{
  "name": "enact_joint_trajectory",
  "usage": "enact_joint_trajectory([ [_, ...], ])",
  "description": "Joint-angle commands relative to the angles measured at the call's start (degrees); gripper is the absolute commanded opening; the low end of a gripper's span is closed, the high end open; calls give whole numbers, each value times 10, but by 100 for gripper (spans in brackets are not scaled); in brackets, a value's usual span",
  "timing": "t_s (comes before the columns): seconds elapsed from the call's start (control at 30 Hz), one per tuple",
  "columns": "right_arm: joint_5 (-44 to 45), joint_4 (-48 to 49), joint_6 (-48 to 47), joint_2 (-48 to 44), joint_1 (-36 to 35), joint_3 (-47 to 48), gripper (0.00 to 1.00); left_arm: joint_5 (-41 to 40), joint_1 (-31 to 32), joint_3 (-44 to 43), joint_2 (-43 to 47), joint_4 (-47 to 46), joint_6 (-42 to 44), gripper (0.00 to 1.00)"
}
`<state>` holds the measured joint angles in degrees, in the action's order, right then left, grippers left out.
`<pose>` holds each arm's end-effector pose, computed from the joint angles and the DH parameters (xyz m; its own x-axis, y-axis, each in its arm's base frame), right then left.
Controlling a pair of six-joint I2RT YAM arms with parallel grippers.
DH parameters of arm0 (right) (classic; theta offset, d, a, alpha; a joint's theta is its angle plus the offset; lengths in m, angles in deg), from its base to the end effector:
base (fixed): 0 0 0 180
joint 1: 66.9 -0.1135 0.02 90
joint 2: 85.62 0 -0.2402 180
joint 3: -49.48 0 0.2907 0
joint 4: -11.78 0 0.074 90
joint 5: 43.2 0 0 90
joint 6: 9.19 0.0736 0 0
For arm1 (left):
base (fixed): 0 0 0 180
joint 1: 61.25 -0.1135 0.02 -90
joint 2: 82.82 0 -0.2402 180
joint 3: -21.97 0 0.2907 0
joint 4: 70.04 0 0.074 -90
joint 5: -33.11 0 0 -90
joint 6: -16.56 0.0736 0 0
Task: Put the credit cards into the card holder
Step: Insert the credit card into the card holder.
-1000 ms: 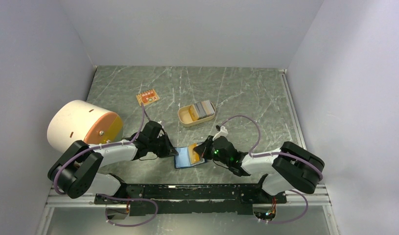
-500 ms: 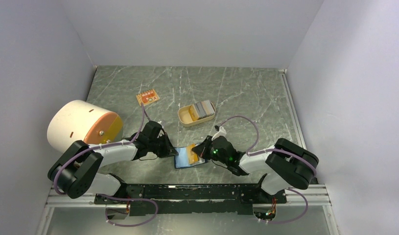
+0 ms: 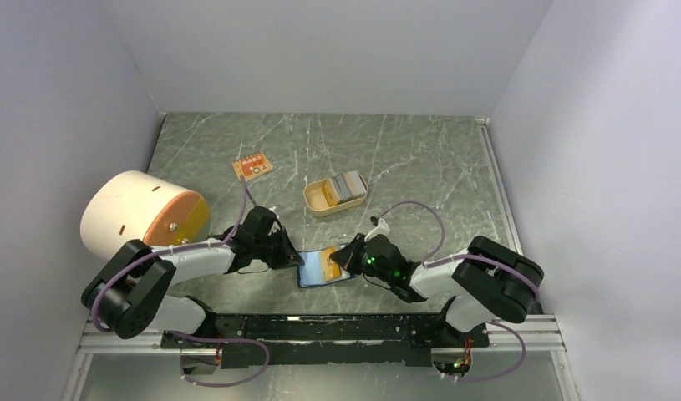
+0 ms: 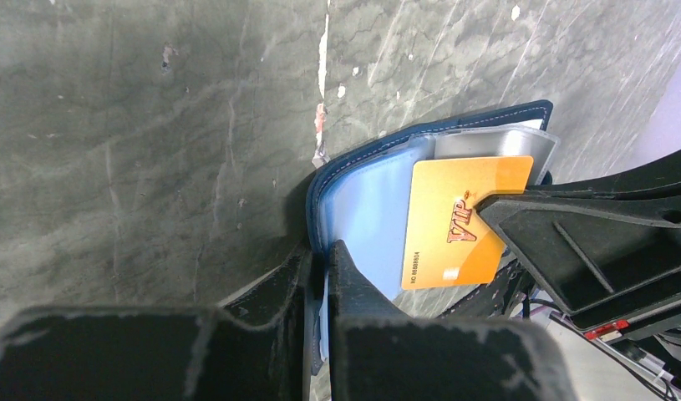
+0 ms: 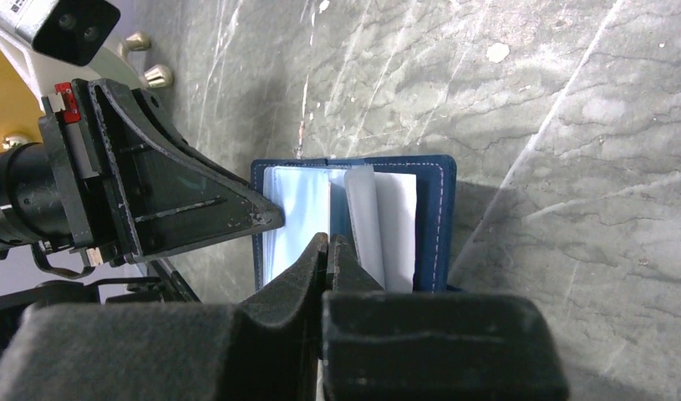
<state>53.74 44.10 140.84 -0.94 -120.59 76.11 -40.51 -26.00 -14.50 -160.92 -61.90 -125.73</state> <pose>0.1754 0.2236 0.0422 -0.7655 0.4104 -0.4955 -0.1447 0.6405 0.7542 0.2176 -0.1792 0.0450 -0.9371 -0.2672 -0.2247 -0.0636 0.7635 -0.6426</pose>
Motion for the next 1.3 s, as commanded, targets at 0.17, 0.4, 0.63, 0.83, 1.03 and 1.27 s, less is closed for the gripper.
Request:
enact_joint_trajectory([
  [0.17, 25, 16, 4, 0, 4, -22, 0, -11, 4, 11, -2, 8, 11, 9],
  [0.4, 7, 48, 10, 31, 4, -21, 0, -9, 4, 7, -2, 9, 12, 9],
  [0.63, -2, 69, 16, 42, 4, -19, 0, -6, 4, 10, -3, 4, 11, 11],
  [0.83, -3, 74, 26, 59, 4, -16, 3, -2, 4, 11, 2, 3, 9, 16],
  [1.03, -1, 31, 30, 65, 4, -4, 24, 10, 4, 13, 12, -2, 5, 19],
  [1.27, 30, -155, 8, 9, 1, 46, 39, 30, 4, 18, 31, -16, -3, 18],
])
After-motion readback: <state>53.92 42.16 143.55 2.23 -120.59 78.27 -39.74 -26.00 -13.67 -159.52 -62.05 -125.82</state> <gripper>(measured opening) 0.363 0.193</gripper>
